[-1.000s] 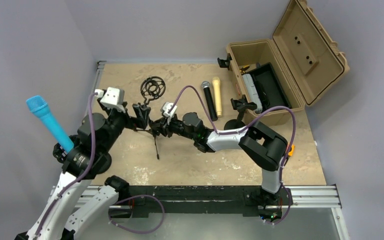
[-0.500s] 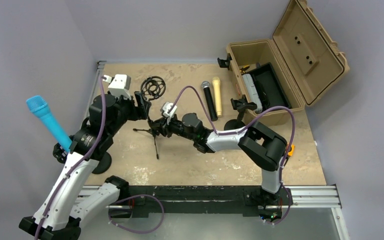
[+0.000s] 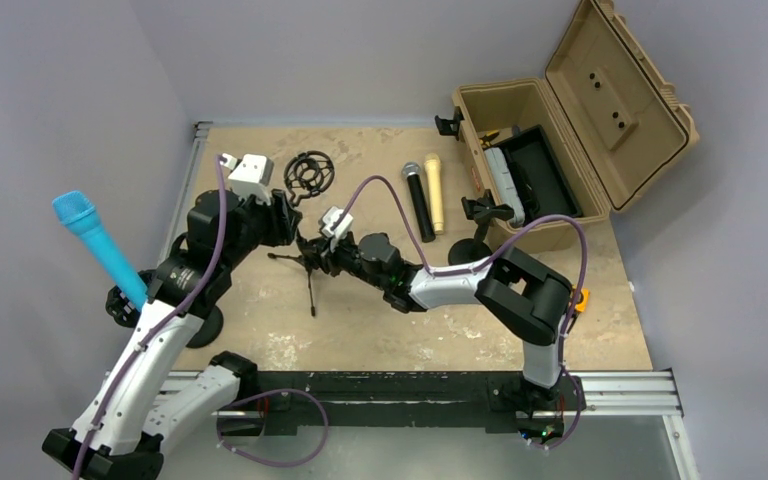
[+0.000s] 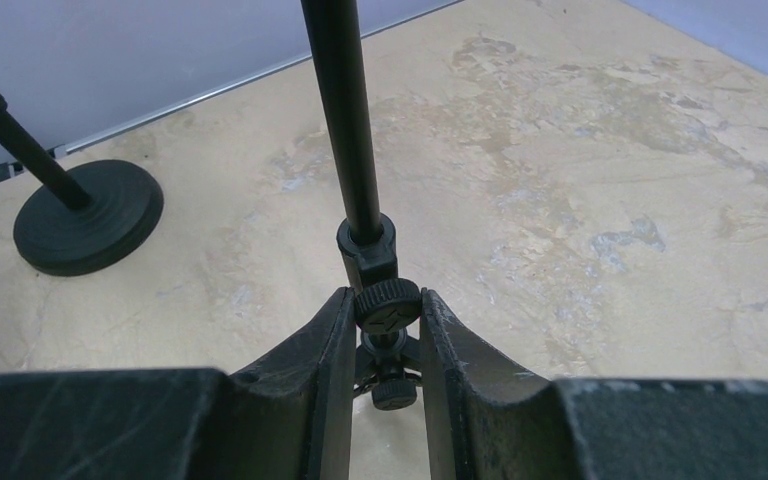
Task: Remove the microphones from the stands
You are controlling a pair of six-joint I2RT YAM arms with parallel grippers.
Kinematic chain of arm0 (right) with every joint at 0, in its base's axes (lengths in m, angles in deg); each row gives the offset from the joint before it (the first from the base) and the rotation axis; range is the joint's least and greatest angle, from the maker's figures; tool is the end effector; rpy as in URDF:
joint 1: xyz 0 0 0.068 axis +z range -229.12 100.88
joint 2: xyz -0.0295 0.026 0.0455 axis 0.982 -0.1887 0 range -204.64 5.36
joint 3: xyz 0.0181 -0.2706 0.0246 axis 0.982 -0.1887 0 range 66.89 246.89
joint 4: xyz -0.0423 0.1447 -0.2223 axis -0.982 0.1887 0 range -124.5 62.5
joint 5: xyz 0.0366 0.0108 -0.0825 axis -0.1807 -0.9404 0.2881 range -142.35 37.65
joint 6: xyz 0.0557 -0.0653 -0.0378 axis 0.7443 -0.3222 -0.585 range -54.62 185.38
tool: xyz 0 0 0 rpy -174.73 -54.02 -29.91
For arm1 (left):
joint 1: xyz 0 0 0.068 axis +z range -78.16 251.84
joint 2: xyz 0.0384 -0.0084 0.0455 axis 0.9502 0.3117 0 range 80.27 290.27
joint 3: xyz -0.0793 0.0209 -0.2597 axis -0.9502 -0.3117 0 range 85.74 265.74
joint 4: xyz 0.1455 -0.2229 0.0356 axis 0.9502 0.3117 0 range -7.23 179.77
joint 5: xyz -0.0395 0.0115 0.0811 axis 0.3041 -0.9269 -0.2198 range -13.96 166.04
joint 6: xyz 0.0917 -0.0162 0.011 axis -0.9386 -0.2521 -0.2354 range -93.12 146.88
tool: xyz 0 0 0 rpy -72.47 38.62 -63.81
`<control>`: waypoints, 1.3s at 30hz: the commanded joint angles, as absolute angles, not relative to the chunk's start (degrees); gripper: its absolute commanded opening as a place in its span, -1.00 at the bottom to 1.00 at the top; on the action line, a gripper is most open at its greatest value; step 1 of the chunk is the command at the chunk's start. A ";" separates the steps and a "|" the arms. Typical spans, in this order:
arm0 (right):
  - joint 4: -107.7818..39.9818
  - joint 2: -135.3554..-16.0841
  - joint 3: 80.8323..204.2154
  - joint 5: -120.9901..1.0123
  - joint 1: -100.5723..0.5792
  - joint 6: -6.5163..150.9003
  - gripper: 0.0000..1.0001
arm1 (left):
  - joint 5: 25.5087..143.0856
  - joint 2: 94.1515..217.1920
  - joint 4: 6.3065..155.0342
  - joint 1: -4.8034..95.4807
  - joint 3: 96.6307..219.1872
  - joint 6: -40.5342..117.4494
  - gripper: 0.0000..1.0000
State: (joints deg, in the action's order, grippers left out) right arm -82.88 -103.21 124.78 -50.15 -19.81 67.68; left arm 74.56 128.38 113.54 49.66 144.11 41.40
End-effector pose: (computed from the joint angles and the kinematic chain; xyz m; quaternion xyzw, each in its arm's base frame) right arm 0.2421 0.4014 0.1996 -0.3324 0.6399 0.3429 0.6020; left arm 0.2142 -0.0851 0.3581 0.0476 0.8203 -0.1693 0.5443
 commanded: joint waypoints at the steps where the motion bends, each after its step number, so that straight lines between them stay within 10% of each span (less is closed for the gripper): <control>1: -80.79 -101.68 126.23 -43.95 -19.15 64.14 -1.00 | 73.99 127.09 111.36 50.66 144.25 40.18 0.08; 11: -80.32 -100.96 126.53 -42.43 -18.60 62.78 -1.00 | 76.39 135.46 117.85 52.49 153.14 41.60 0.46; 36: -86.01 -102.70 128.34 -5.45 -6.19 53.36 -1.00 | 83.61 136.71 114.44 54.44 147.38 40.41 -0.54; 39: -86.04 -102.07 128.03 -8.22 -6.26 55.49 -0.58 | 85.07 136.02 113.41 54.44 146.65 40.48 -0.55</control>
State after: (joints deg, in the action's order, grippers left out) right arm -82.11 -103.26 126.05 -10.63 -6.37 55.33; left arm 84.72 136.82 114.87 54.04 147.87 40.70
